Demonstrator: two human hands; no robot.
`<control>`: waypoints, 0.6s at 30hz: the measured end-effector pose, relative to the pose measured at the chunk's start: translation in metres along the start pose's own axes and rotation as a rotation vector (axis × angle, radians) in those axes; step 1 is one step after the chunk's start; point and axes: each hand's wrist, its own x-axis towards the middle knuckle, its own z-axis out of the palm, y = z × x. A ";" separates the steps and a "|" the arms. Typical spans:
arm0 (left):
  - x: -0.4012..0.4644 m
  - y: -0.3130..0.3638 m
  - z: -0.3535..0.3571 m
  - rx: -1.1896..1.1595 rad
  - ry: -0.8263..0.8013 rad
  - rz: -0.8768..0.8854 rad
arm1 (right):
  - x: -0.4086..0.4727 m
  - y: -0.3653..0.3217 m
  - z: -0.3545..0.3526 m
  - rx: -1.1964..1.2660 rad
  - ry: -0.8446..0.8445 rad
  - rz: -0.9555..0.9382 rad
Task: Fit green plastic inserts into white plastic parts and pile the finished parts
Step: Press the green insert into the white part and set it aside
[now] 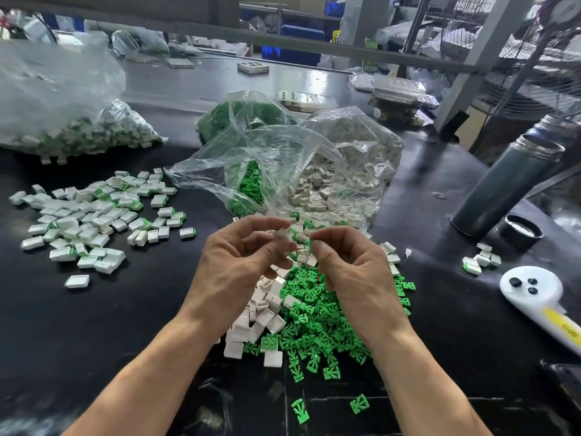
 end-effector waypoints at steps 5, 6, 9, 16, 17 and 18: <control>0.001 0.000 0.001 -0.090 0.006 -0.044 | 0.000 -0.001 0.001 0.155 -0.027 -0.010; 0.001 -0.001 0.001 -0.104 0.010 -0.054 | 0.000 -0.001 0.001 0.186 -0.030 -0.005; 0.003 -0.003 0.001 -0.114 0.022 -0.071 | 0.001 -0.002 0.002 0.273 -0.026 0.021; 0.003 -0.005 0.002 -0.254 -0.011 -0.144 | -0.001 -0.002 0.006 0.317 -0.022 0.032; 0.003 -0.005 0.001 -0.288 -0.024 -0.158 | -0.001 -0.002 0.007 0.324 -0.028 0.028; 0.003 -0.004 0.001 -0.319 -0.036 -0.168 | -0.001 -0.003 0.006 0.323 -0.030 0.022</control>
